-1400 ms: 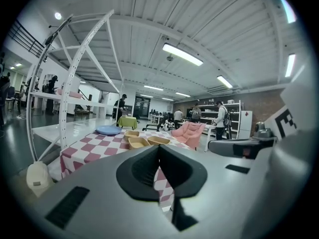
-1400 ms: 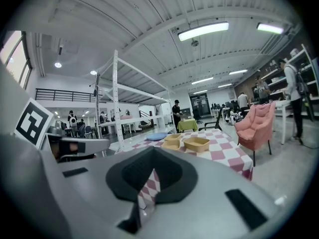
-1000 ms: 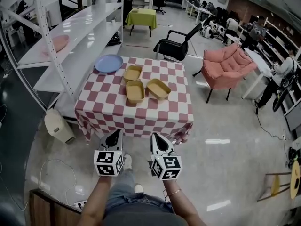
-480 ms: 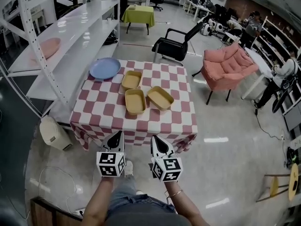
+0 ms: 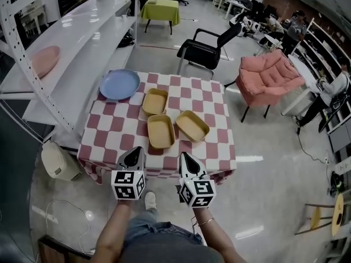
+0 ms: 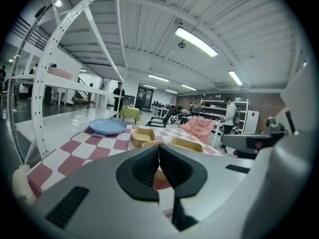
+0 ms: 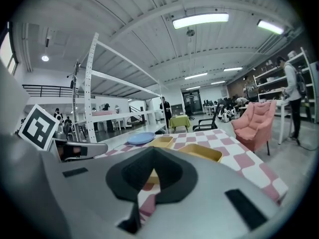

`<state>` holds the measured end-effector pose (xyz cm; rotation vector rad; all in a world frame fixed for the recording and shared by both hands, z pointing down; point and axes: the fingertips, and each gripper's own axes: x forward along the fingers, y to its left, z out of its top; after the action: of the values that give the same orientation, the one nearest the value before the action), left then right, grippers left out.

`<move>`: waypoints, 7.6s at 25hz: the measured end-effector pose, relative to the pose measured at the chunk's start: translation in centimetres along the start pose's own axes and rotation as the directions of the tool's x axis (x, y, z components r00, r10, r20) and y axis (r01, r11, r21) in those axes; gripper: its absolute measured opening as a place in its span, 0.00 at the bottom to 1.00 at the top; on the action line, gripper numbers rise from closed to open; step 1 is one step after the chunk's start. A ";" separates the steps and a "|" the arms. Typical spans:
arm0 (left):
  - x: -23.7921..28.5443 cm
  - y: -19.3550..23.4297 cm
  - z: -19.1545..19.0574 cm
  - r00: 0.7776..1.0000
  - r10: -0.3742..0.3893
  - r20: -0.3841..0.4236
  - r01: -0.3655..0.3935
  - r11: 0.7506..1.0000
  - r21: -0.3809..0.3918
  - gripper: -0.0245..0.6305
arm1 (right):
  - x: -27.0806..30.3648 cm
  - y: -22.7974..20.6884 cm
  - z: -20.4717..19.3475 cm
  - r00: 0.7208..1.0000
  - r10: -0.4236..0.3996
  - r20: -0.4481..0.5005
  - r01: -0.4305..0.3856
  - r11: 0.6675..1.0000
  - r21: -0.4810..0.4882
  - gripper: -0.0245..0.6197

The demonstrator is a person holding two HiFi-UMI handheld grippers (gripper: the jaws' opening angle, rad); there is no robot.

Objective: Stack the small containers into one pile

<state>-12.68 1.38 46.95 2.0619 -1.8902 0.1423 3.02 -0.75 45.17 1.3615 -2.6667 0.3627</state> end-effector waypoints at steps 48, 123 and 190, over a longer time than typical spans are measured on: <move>14.2 3.7 -4.2 0.943 0.237 -0.235 -0.272 0.954 -0.127 0.23 | 15.2 -7.6 0.8 0.975 0.176 -0.135 -0.178 0.984 -0.001 0.05; 28.4 11.4 7.3 0.983 -0.013 -0.184 -0.013 0.990 -0.139 0.08 | 21.5 -7.2 3.9 0.993 -0.060 -0.104 0.063 0.998 0.028 0.05; 24.0 -5.8 1.2 0.973 0.019 -0.230 -0.029 0.999 -0.044 0.26 | 11.6 -19.4 2.5 0.985 -0.135 -0.110 0.143 0.988 0.062 0.05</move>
<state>-4.49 -21.42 51.97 1.9015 -1.7612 0.3250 11.92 -21.49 48.32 1.4940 -2.4793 0.5012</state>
